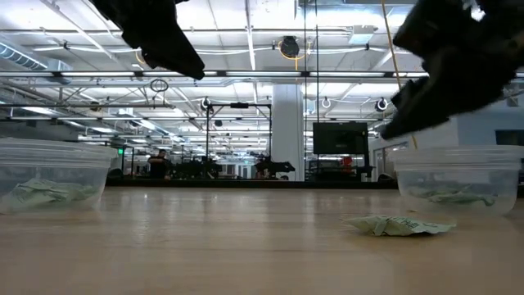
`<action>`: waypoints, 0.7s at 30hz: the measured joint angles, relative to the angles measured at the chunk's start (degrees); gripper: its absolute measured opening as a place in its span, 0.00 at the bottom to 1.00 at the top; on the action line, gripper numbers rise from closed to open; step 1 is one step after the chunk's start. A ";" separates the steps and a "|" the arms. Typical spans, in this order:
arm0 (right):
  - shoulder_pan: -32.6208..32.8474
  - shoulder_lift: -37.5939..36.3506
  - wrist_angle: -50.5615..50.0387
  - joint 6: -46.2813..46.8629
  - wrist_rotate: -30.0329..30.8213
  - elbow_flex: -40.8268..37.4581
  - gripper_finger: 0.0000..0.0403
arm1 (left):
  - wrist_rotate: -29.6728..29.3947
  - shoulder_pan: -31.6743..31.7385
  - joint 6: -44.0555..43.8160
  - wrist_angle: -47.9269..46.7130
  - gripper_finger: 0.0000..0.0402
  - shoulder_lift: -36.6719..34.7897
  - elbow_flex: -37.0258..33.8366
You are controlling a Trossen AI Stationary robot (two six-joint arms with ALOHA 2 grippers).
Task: Pick and place Stevia / Truvia into bins
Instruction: Put the left light green stevia packet into the left transparent container
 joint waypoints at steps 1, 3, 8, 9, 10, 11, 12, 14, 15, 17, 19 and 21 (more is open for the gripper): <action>0.00 0.00 2.39 -1.07 0.47 0.00 0.29 | 0.45 0.00 -0.76 -0.02 0.39 0.00 0.00; 0.00 0.00 7.19 -4.26 1.45 0.02 0.29 | 3.07 -0.01 -2.01 -0.26 0.39 0.00 0.00; -0.67 -0.02 16.08 -12.73 1.52 0.02 0.28 | 14.22 -1.90 -6.14 -1.14 0.39 0.16 0.00; -0.90 -0.02 17.15 -14.31 1.54 0.02 0.28 | 16.06 -2.62 -7.97 -1.16 0.39 0.42 0.00; -1.11 0.00 18.14 -15.94 1.58 0.02 0.28 | 17.39 -3.60 -10.00 -1.38 0.39 0.74 0.00; -1.39 -0.02 19.03 -17.58 1.58 0.02 0.28 | 18.31 -4.60 -12.08 -1.59 0.39 1.15 0.00; -1.69 -0.02 19.69 -19.12 1.59 0.02 0.28 | 19.09 -5.74 -14.58 -1.55 0.39 1.67 0.00; -2.37 -0.02 20.12 -21.36 1.60 0.04 0.28 | 20.22 -8.40 -19.98 -1.46 0.39 2.87 0.00; -2.76 -0.02 20.14 -22.06 1.62 0.04 0.28 | 21.22 -9.77 -22.91 -1.49 0.39 3.62 0.00; -3.30 -0.02 20.03 -21.80 1.54 0.04 0.28 | 23.18 -12.57 -28.91 -1.26 0.39 5.51 0.00; -3.57 -0.02 19.70 -21.86 1.48 0.04 0.28 | 24.54 -15.18 -35.29 -1.18 0.39 7.57 0.00; -3.61 -0.02 19.29 -21.86 1.47 0.04 0.28 | 25.19 -17.34 -42.12 -1.10 0.39 9.54 0.00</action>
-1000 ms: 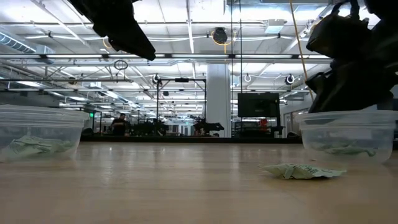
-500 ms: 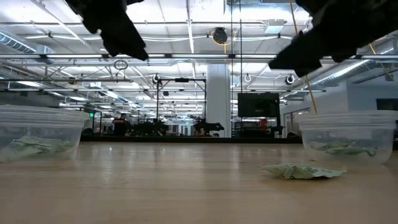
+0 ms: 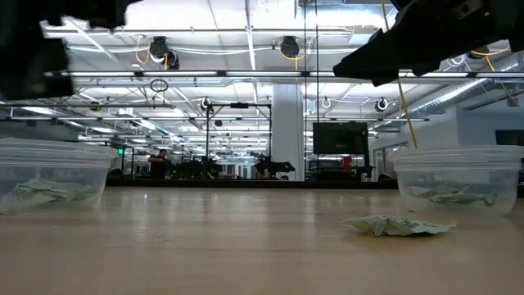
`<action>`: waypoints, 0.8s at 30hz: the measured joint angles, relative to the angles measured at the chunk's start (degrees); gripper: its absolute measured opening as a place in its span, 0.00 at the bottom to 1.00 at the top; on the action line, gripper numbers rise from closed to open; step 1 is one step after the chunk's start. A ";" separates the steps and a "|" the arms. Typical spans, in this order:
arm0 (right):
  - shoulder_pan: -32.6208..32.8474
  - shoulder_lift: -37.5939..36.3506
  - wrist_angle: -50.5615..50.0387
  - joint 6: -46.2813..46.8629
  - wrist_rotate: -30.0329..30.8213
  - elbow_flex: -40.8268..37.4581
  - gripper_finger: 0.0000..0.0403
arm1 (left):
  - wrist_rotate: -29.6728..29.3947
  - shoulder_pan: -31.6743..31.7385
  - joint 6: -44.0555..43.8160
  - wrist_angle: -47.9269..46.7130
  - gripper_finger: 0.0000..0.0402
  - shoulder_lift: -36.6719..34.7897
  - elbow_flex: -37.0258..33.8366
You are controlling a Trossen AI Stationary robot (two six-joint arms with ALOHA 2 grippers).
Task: Pick and place Stevia / Truvia into bins
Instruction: Put the left light green stevia packet into the left transparent container
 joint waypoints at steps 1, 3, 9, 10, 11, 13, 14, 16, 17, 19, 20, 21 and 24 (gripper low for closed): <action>0.00 0.00 -0.15 -0.02 0.00 0.00 0.28 | 0.39 -0.85 -3.45 0.22 0.39 0.99 0.00; 0.00 0.00 -0.26 -0.18 -0.02 0.00 0.28 | 1.35 -2.25 -9.20 0.31 0.39 2.77 0.00; -0.04 0.00 0.32 -2.85 -0.02 0.00 0.27 | 6.09 -3.52 -18.71 -1.10 0.39 5.95 0.00; -0.04 0.00 0.40 -3.83 -0.02 0.00 0.28 | 6.68 -3.51 -20.73 -1.49 0.39 6.21 0.00; -0.04 0.00 0.49 -4.85 -0.02 0.00 0.28 | 6.91 -3.51 -22.56 -1.94 0.39 6.43 0.00; -0.04 0.00 0.84 -7.12 -0.02 0.00 0.27 | 7.12 -3.51 -24.59 -3.23 0.39 6.97 0.00; -0.04 0.00 1.07 -8.39 -0.02 0.00 0.27 | 7.17 -3.58 -24.87 -4.38 0.39 7.23 0.00; -0.04 0.00 1.73 -11.09 -0.02 0.00 0.27 | 7.10 -3.76 -25.04 -6.79 0.39 7.70 0.00; -0.04 0.00 1.96 -12.39 -0.04 0.00 0.27 | 6.72 -3.77 -25.05 -7.85 0.39 7.91 0.00; -0.04 0.00 2.95 -14.97 -0.04 0.00 0.27 | 6.01 -3.73 -25.06 -10.38 0.39 8.37 0.00; -0.04 0.00 3.49 -16.26 -0.04 0.01 0.28 | 5.83 -3.59 -25.06 -10.89 0.39 8.76 0.00; -0.10 0.00 3.94 -17.35 -0.05 0.02 0.28 | 5.56 -3.51 -25.02 -10.63 0.39 9.17 0.00; -0.72 0.00 4.68 -19.56 -0.13 0.02 0.28 | 4.05 -3.45 -23.84 -9.33 0.39 10.04 0.00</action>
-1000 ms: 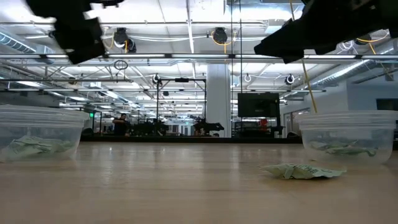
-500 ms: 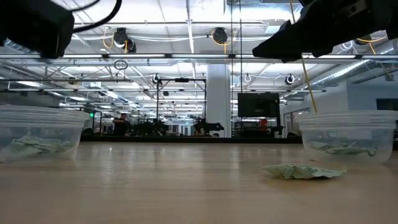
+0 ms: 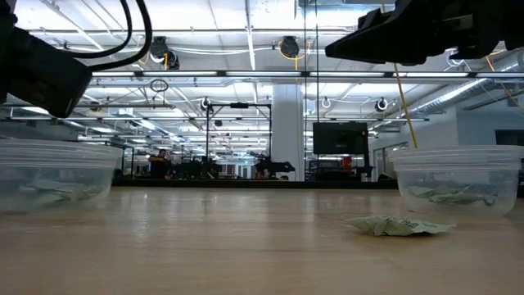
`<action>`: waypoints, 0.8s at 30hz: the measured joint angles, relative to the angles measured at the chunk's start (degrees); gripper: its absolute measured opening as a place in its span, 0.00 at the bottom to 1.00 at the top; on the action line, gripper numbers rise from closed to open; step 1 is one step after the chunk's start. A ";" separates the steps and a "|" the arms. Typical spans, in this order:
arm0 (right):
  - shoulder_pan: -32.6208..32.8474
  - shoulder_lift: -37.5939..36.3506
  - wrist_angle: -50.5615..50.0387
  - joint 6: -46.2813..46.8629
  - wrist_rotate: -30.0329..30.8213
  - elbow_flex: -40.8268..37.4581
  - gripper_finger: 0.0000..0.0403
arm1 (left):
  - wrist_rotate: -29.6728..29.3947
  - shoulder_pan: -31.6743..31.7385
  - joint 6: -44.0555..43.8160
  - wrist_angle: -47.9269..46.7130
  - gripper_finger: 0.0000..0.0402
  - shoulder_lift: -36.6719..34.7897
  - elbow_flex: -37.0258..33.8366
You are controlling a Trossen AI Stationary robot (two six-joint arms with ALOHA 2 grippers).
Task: Pick and place Stevia / Truvia into bins
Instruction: Put the left light green stevia packet into the left transparent container
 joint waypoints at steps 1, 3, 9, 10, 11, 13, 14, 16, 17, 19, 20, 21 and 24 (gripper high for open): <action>-0.35 0.00 0.00 -0.15 0.03 0.00 0.28 | -0.75 0.00 0.86 0.80 0.39 0.46 0.02; -1.14 0.00 0.00 -0.15 0.01 0.00 0.28 | -1.78 0.00 2.17 1.75 0.39 1.26 0.09; -3.13 0.00 -0.26 0.15 0.04 0.02 0.28 | -0.51 0.07 2.10 2.36 0.39 3.08 0.24; -3.30 0.00 -0.30 0.15 0.04 0.02 0.28 | -0.55 0.03 2.05 2.21 0.39 3.19 0.26; -3.41 0.00 -0.30 0.17 -0.07 0.02 0.28 | -0.52 0.00 2.06 2.18 0.39 3.22 0.26; -3.64 0.00 -0.30 0.19 -0.10 0.02 0.28 | -0.36 0.00 2.14 2.24 0.39 3.25 0.26; -3.74 0.00 -0.30 0.22 -0.11 0.02 0.28 | -0.36 0.00 2.19 2.24 0.39 3.26 0.24; -3.79 0.00 -0.30 0.26 -0.10 0.02 0.28 | -0.27 0.00 2.34 2.23 0.39 3.28 0.22; -3.81 0.00 -0.30 0.26 -0.11 0.02 0.28 | -0.20 0.00 3.03 2.21 0.39 3.30 0.22; -3.79 0.00 -0.30 0.26 -0.11 0.02 0.28 | -0.34 -0.02 4.49 2.16 0.39 3.33 0.20; -3.76 0.00 -0.30 0.26 -0.11 0.02 0.28 | -0.39 -0.08 5.13 2.10 0.39 3.33 0.20; -3.76 0.00 -0.30 0.26 -0.11 0.02 0.28 | -0.39 -0.11 5.54 1.94 0.39 3.33 0.17; -3.76 0.00 -0.30 0.27 -0.11 0.02 0.28 | 0.06 -0.11 7.41 0.85 0.37 3.37 0.17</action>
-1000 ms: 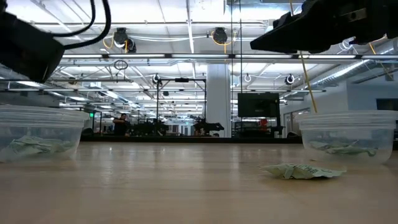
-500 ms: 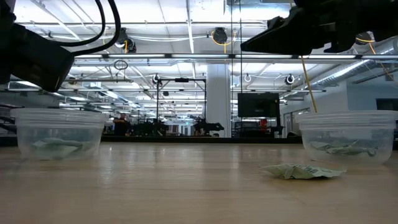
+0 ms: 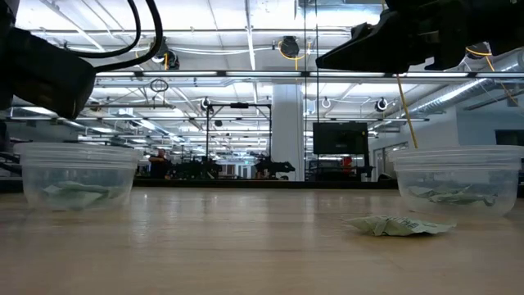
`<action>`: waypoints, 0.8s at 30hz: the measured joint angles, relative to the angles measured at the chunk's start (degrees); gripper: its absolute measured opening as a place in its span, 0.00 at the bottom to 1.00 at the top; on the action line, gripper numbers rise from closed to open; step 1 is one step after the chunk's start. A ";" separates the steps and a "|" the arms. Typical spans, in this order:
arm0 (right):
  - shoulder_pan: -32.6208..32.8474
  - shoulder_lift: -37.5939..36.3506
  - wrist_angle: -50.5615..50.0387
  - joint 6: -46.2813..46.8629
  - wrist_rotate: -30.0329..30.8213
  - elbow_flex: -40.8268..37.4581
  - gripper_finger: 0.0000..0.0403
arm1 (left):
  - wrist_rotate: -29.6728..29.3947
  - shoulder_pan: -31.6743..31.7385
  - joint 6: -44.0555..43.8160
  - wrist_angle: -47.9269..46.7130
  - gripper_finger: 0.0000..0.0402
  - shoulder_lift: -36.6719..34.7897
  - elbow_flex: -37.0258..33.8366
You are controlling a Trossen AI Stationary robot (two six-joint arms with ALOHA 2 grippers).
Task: Pick and place Stevia / Truvia into bins
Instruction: Put the left light green stevia packet into the left transparent container
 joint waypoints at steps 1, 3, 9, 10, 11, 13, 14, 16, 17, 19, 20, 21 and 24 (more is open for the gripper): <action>0.00 0.00 0.00 -0.01 -0.01 0.00 0.28 | 0.04 0.00 0.55 -0.50 0.35 0.02 -0.02; 0.00 0.00 0.00 0.01 0.00 0.00 0.28 | 0.13 0.00 1.17 -1.12 0.30 0.06 -0.02; 0.00 0.00 0.00 0.01 -0.02 0.00 0.28 | -0.68 0.00 3.41 -1.54 0.10 0.08 -0.08; 0.00 0.00 0.00 0.01 -0.02 0.00 0.28 | -0.79 0.00 3.98 -1.52 0.07 0.08 -0.08; 0.00 0.00 0.00 0.01 -0.02 0.00 0.28 | -0.79 -0.02 4.13 -1.52 0.04 0.08 -0.10; 0.00 0.00 0.00 0.01 -0.02 0.00 0.28 | -0.81 -0.07 4.22 -1.74 0.02 0.11 -0.11; 0.00 0.00 0.00 0.03 -0.02 0.00 0.28 | -0.83 -0.07 4.00 -1.74 0.02 0.11 -0.11; 0.01 0.00 0.00 0.03 -0.02 0.00 0.28 | -0.87 -0.07 3.83 -1.65 0.05 0.12 -0.13; 0.02 0.00 0.00 0.03 -0.02 0.00 0.28 | -0.88 -0.07 3.83 -1.59 0.07 0.13 -0.13; 0.02 0.00 0.00 0.25 -0.04 0.00 0.28 | -0.90 -0.27 3.84 -1.43 0.13 0.15 -0.13; 0.02 0.00 0.00 0.86 -0.04 0.00 0.28 | -0.92 -0.35 3.94 -1.35 0.17 0.15 -0.13; 0.02 0.00 0.00 1.60 -0.04 0.00 0.28 | -0.90 -0.33 4.27 -1.20 0.20 0.15 -0.11; 0.02 0.00 0.00 3.13 -0.04 0.00 0.28 | -1.50 -0.33 4.31 -0.72 0.28 0.13 -0.08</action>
